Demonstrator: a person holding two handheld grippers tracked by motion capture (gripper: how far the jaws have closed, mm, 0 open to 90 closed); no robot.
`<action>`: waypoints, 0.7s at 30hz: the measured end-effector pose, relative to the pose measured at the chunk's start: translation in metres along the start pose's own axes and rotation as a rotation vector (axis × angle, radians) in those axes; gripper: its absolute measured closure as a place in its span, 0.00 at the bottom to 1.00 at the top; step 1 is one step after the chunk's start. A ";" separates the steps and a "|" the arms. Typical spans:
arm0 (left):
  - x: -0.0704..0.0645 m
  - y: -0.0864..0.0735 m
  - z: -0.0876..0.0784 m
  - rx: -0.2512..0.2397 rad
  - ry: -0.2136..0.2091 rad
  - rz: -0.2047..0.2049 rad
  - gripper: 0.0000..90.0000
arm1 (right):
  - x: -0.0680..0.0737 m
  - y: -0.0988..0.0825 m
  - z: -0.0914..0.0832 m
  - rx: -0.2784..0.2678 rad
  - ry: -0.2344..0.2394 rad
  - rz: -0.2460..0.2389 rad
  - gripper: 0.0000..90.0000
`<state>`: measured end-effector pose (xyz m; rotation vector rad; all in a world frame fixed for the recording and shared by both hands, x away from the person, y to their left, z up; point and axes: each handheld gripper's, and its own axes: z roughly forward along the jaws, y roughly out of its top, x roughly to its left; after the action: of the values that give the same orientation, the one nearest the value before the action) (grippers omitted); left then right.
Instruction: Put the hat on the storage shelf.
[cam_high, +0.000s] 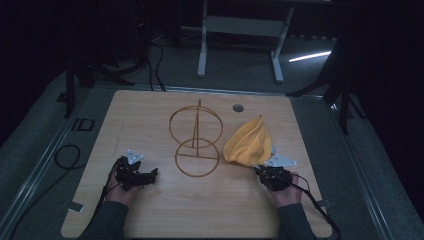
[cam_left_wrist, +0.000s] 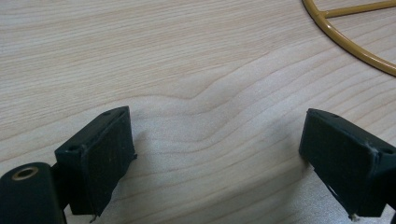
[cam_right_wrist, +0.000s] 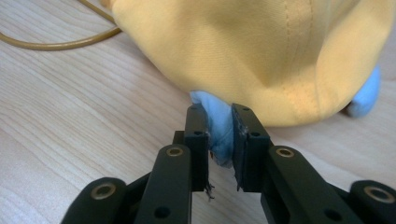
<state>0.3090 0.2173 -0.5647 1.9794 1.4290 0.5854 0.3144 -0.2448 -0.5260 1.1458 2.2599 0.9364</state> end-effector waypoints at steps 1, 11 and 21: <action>0.000 0.000 0.000 0.000 0.000 0.000 0.11 | 0.000 0.001 -0.002 -0.006 -0.004 -0.008 0.87; 0.000 0.000 0.000 0.000 0.000 0.000 0.11 | -0.016 0.017 -0.031 -0.065 -0.020 -0.039 0.88; 0.000 0.000 0.000 -0.001 0.000 -0.002 0.11 | -0.036 0.030 -0.056 -0.094 -0.030 -0.044 0.88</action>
<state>0.3090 0.2171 -0.5647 1.9767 1.4299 0.5853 0.3142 -0.2823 -0.4634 1.0581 2.1844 0.9901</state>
